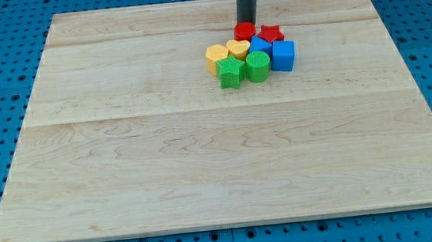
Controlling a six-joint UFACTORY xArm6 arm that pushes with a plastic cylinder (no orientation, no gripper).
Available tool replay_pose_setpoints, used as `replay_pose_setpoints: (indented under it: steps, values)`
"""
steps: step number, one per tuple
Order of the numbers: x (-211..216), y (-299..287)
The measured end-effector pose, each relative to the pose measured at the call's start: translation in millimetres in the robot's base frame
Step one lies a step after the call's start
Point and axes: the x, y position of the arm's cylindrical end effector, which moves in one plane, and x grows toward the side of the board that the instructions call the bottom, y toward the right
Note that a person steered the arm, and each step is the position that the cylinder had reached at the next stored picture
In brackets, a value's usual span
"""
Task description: Point at the blue cube
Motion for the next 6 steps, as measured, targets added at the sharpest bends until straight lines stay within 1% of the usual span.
replay_pose_setpoints:
  steps: [1,2,3,4,5,6]
  values:
    - [12,-8]
    - [8,-2]
    - [1,48]
    - [19,128]
    - [66,111]
    - [52,78]
